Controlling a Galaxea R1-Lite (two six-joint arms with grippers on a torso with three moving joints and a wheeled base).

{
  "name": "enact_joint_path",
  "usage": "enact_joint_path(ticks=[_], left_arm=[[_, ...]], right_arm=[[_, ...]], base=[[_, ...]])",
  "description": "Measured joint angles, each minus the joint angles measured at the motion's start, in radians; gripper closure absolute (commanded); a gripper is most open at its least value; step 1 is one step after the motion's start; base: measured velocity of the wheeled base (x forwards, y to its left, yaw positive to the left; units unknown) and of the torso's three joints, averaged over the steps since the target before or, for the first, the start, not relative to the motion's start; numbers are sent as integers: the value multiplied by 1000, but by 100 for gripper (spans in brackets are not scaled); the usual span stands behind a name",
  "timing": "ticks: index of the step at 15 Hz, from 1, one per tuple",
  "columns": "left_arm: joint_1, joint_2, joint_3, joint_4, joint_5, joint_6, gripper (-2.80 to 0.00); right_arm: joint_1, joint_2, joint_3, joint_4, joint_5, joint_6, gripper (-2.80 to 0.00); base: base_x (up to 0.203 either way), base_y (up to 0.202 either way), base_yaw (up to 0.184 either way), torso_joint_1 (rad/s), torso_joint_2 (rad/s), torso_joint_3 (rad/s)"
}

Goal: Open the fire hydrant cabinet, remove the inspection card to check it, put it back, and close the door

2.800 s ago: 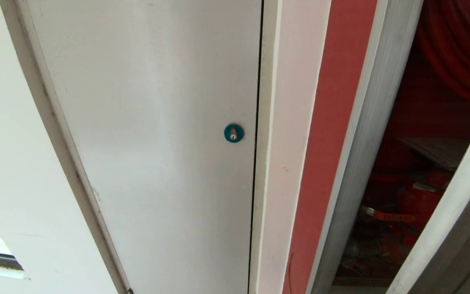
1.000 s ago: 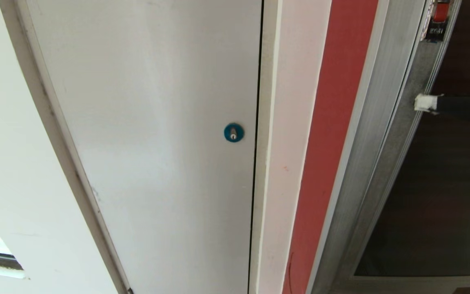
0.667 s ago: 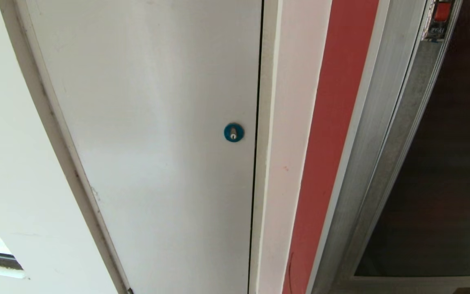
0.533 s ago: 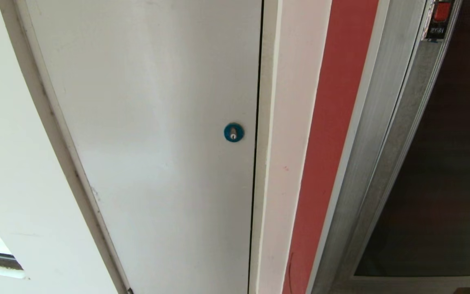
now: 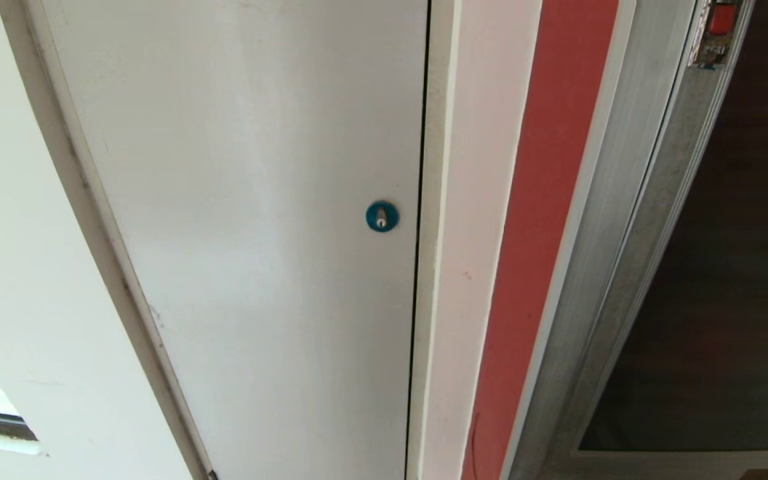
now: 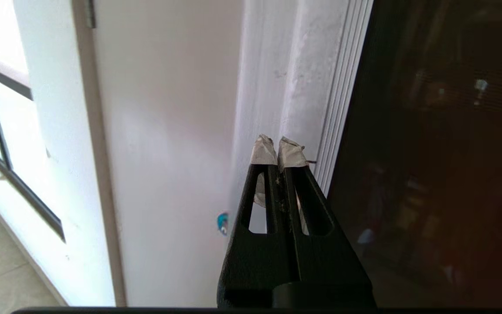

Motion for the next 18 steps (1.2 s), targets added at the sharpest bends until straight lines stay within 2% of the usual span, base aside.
enact_joint_path(ticks=[3,8,11,15,18], left_arm=[[0,0,0,0,0,0,0],[0,0,0,1,0,0,0],[0,0,0,1,0,0,0],[0,0,0,0,0,0,0],[0,0,0,1,0,0,0]], right_arm=[[0,79,-56,-11,-21,0,0],[-7,139,-71,-86,-159,-1,0],[-9,137,-66,-67,-167,-1,0],[-2,98,-60,50,-134,19,0],[3,49,-58,200,22,88,0]], base=[[0,0,0,0,0,0],[0,0,0,0,0,0],[0,0,0,0,0,0],[0,0,0,0,0,0],[0,0,0,0,0,0]])
